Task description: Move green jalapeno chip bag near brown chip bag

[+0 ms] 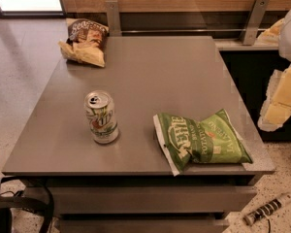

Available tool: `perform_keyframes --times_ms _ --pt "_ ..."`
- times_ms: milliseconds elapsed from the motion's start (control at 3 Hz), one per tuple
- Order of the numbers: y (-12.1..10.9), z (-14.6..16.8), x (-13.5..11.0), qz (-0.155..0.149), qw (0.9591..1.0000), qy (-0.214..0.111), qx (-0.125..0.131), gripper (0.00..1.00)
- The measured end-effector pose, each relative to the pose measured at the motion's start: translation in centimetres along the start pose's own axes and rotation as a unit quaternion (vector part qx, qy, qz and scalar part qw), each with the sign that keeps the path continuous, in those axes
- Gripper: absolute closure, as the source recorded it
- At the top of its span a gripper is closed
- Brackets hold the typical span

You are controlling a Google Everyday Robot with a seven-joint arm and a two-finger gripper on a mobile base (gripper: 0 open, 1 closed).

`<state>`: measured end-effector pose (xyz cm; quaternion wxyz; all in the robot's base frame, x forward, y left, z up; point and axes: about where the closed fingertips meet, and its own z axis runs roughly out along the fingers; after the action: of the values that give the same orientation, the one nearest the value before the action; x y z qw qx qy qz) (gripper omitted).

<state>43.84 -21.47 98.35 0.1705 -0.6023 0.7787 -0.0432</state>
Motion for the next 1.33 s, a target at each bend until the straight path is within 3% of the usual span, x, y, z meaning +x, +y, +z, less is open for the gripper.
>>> perform_keyframes --times_ms 333,667,1000,1333 --pt "0.0 0.0 0.0 0.0 1.0 0.0 0.0 0.0" --pt "0.4 1.2 -0.2 0.001 0.9998 -0.021 0.001 0.0" --pt "1.1 4.4 -0.5 0.002 0.9968 -0.08 -0.006 0.0" --pt "1.8 7.6 -1.2 0.003 0.9951 -0.096 -0.024 0.0"
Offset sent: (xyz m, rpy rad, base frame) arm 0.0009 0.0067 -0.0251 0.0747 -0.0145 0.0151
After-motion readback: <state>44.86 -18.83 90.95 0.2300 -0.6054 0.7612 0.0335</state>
